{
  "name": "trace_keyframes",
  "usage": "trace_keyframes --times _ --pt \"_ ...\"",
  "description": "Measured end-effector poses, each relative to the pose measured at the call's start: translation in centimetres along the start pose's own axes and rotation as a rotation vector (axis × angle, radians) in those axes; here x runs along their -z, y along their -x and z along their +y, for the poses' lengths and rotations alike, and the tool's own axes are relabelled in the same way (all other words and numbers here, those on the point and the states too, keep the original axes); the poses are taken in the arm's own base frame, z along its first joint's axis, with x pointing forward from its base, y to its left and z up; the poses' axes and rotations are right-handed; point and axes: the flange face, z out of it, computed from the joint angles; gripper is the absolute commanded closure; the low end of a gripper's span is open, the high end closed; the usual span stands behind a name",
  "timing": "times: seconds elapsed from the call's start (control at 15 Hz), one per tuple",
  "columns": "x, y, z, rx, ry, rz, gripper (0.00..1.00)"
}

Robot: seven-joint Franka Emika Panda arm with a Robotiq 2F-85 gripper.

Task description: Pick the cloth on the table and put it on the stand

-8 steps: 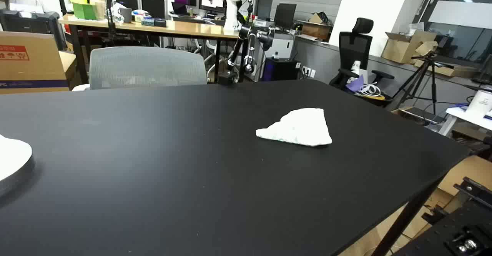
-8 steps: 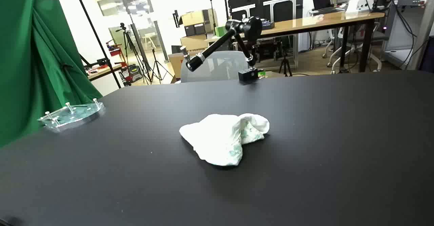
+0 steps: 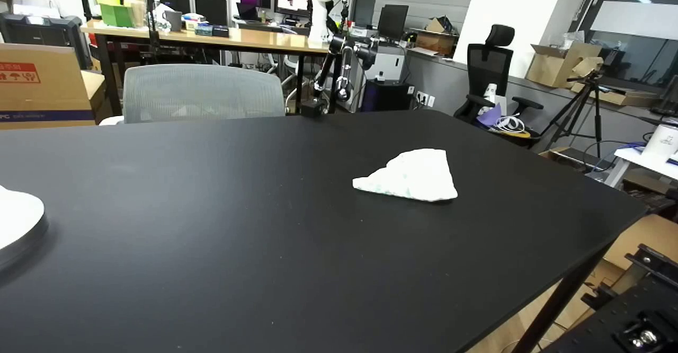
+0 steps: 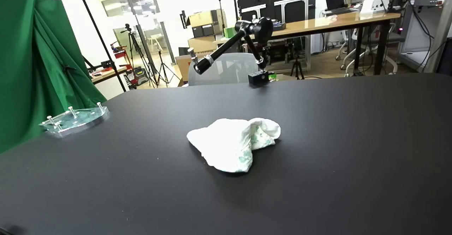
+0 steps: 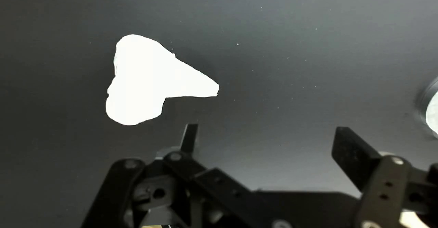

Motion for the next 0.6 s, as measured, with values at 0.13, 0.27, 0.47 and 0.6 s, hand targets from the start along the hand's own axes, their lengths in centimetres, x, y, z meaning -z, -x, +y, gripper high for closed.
trace_keyframes --times 0.13,0.27,0.47,0.6 --pt "0.0 0.0 0.0 0.0 0.0 0.0 0.0" --pt "0.0 0.0 0.0 0.0 0.0 0.0 0.0" --pt "-0.7 -0.1 0.9 0.001 0.009 -0.005 0.0" --pt "-1.9 -0.1 2.9 0.016 0.03 -0.012 0.0"
